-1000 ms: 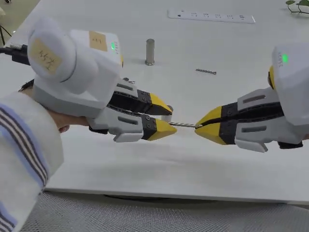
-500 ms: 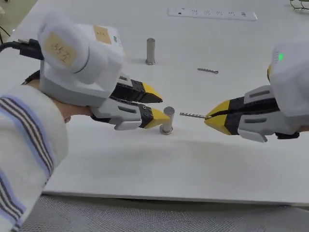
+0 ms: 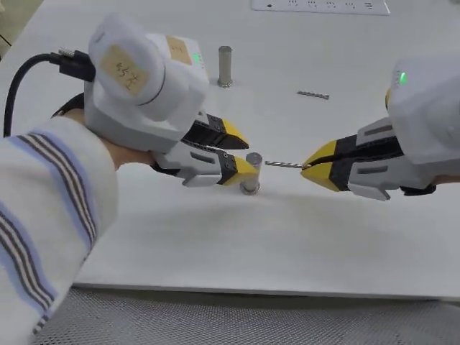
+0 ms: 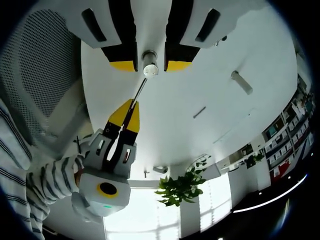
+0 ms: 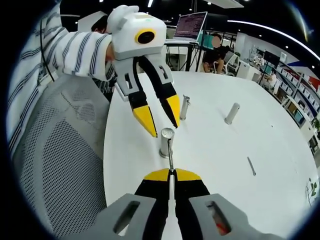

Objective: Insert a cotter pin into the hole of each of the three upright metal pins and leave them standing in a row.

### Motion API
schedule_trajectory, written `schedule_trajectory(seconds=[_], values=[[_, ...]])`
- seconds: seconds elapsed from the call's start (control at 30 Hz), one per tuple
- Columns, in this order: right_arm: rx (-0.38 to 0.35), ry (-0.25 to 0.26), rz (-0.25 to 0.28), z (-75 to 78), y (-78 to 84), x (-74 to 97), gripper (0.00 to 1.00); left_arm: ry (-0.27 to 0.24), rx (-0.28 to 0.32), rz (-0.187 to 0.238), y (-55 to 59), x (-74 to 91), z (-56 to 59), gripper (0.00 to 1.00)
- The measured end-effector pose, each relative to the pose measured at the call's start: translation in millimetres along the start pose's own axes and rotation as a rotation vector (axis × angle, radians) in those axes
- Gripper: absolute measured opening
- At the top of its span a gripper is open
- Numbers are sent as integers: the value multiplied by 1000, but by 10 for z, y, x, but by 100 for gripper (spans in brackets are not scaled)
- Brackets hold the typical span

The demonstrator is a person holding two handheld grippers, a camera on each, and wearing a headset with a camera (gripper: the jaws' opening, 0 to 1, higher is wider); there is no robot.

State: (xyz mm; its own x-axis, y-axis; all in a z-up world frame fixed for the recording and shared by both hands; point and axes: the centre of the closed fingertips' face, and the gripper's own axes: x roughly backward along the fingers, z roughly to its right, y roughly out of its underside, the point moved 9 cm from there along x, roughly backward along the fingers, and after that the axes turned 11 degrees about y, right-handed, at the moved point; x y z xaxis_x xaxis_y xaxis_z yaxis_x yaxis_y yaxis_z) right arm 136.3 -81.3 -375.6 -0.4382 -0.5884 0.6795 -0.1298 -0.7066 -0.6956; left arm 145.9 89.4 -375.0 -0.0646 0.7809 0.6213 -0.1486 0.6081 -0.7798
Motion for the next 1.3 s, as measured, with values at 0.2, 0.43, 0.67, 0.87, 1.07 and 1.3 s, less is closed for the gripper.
schedule_trajectory(seconds=[0.2, 0.43, 0.67, 0.87, 1.07, 1.3], values=[[4, -7, 1, 13, 1, -39, 0, 11, -9, -19, 10, -27, -6, 16], [8, -14, 5, 38, -1, -71, 0, 17, -9, -11, -11, -44, -28, 10], [7, -24, 16, 37, -12, -58, 0, 28, 9, -16, -2, -52, -55, 10], [10, -27, 23, 34, -25, -80, 0, 31, -10, -24, -6, -59, -62, 10], [16, -20, 11, 49, -29, -161, 0, 32, 18, -17, -1, -64, -81, 9], [-5, -30, 25, 37, -55, -254, 0, 28, 37, -11, 0, -70, -73, 9]])
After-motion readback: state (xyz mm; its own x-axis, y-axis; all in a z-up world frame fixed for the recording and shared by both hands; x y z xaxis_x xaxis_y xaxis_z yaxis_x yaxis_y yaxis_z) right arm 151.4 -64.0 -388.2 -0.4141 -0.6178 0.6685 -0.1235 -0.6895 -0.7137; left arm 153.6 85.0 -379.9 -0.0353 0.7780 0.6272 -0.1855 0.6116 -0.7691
